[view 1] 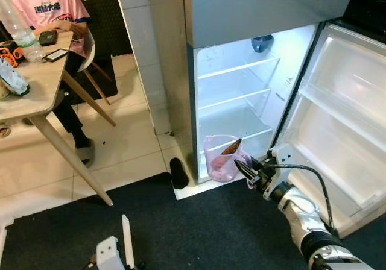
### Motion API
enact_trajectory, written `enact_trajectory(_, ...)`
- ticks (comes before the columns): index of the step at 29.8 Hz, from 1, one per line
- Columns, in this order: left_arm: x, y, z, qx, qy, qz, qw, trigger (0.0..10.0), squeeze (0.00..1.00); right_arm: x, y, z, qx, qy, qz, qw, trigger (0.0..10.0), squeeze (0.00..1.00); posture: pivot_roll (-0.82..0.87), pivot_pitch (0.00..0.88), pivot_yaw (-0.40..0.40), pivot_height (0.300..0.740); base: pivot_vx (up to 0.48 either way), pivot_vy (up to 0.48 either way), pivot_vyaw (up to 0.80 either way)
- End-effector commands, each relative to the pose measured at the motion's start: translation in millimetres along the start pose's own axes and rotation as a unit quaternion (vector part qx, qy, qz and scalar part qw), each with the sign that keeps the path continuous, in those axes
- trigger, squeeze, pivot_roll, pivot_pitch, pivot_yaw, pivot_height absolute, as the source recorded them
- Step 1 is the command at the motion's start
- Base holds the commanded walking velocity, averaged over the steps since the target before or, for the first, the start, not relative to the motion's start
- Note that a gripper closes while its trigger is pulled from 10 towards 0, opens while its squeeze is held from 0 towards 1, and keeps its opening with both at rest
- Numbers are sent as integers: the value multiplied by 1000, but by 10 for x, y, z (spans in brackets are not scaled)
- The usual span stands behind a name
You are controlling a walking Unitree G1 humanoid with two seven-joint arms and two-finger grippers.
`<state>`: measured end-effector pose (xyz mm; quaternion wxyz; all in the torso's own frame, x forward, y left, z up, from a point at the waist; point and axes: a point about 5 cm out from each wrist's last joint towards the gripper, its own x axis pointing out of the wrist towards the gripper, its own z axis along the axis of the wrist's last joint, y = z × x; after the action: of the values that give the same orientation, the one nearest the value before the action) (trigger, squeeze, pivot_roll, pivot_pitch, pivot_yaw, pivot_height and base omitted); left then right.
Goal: Restocking fridge
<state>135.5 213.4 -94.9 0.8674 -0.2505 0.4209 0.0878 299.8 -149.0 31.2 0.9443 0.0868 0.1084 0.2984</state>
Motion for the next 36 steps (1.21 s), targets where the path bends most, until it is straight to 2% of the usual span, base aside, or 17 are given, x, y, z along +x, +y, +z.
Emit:
enact_trajectory(1,-9,-6,-69,-1,11,2,1000,10000,0,36,0,67,-9,-14,1,1000,10000,0,-55,0,-9,740,0,0,600)
enact_trajectory(21,-3,-28,-68,4,15,-11,1000,10000,0,42,17,40,-3,-17,-8,1000,10000,0,-54,0,-3,740,0,0,595)
enact_trajectory(25,0,-45,-75,8,22,-22,999,10000,0,53,8,26,-11,-9,-28,1000,10000,0,-55,0,-1,740,0,-262,0)
enact_trajectory(33,9,-65,-80,-1,23,-22,1000,10000,0,76,41,4,-8,-6,-27,1000,10000,0,-45,0,2,740,0,-428,0)
enact_trajectory(36,10,-57,-79,1,21,-12,1000,10000,0,86,62,-9,-11,-1,-23,1000,10000,0,-44,0,-1,740,0,0,0)
